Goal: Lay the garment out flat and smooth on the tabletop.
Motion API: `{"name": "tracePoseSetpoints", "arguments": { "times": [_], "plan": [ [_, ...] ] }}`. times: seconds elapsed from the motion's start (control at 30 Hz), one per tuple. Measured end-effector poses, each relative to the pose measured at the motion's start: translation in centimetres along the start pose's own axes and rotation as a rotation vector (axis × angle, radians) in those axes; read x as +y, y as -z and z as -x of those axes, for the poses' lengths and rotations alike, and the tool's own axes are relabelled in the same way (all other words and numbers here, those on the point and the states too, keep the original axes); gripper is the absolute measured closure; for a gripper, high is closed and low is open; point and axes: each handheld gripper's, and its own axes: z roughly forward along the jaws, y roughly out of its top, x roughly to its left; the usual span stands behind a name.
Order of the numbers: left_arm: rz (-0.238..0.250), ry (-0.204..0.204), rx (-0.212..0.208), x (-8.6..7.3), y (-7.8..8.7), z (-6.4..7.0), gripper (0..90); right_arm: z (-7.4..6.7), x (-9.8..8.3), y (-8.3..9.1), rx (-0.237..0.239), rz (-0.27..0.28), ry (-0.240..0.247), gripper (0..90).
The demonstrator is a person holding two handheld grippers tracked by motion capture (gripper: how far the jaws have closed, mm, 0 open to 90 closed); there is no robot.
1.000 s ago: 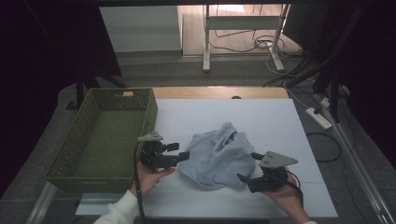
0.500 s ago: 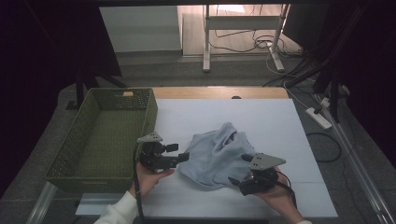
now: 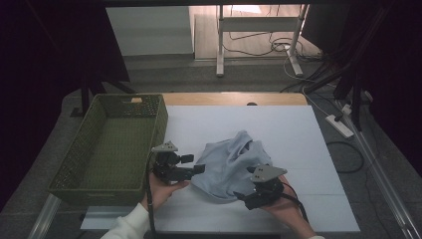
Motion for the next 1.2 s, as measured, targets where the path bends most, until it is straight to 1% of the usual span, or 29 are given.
{"name": "tracePoseSetpoints", "arguments": {
  "times": [0.13,0.23,0.27,0.37,0.5,0.57,0.63,0.73,0.77,0.8,0.87,0.97,1.07,1.13,1.2],
  "plan": [
    [0.0,0.001,-0.007,0.0,-0.1,0.1,28.1,0.1,-0.1,-0.9,-0.008,-0.031,0.009,10.5],
    [-0.003,0.005,-0.009,-0.1,-0.1,0.3,28.0,0.3,-0.2,-1.4,-0.021,-0.062,0.016,10.5],
    [-0.003,0.006,-0.01,-0.2,-0.1,0.3,28.0,0.4,-0.3,-1.7,-0.022,-0.08,0.019,10.5],
    [-0.001,0.005,-0.004,-0.2,0.1,0.4,28.0,0.6,-0.6,-2.4,-0.006,-0.114,0.019,10.5],
    [0.009,0.014,-0.005,-0.4,0.4,0.4,28.0,0.7,-0.7,-3.3,-0.004,-0.15,0.032,10.5],
    [0.017,0.027,-0.013,-0.5,0.5,0.5,28.1,1.0,-0.8,-3.4,0.003,-0.163,0.027,10.5],
    [0.019,0.027,-0.01,-0.5,0.6,0.6,28.3,1.0,-0.9,-3.5,0.01,-0.169,0.023,10.5],
    [0.017,0.022,-0.009,-0.4,0.5,0.7,28.2,0.9,-1.1,-3.5,0.003,-0.191,0.041,10.7],
    [0.016,0.019,-0.009,-0.4,0.5,0.8,28.2,0.8,-1.2,-3.6,-0.006,-0.203,0.055,10.8],
    [0.017,0.018,-0.008,-0.4,0.5,0.8,28.2,0.8,-1.3,-3.6,-0.006,-0.201,0.059,11.0],
    [0.02,0.018,-0.007,-0.3,0.6,0.8,28.2,0.8,-1.3,-3.5,-0.002,-0.198,0.055,14.3],
    [0.022,0.02,-0.008,-0.3,0.6,0.7,28.2,1.0,-1.3,-3.4,0.003,-0.198,0.049,16.5],
    [0.027,0.022,-0.004,-0.3,0.7,0.6,28.2,1.1,-1.3,-3.5,0.008,-0.195,0.048,21.4],
    [0.03,0.024,-0.004,-0.3,0.8,0.5,28.2,1.1,-1.3,-3.3,0.01,-0.191,0.05,27.1],
    [0.032,0.022,-0.002,-0.3,0.8,0.5,28.2,1.1,-1.2,-3.2,0.022,-0.185,0.054,36.1]
  ]
}}
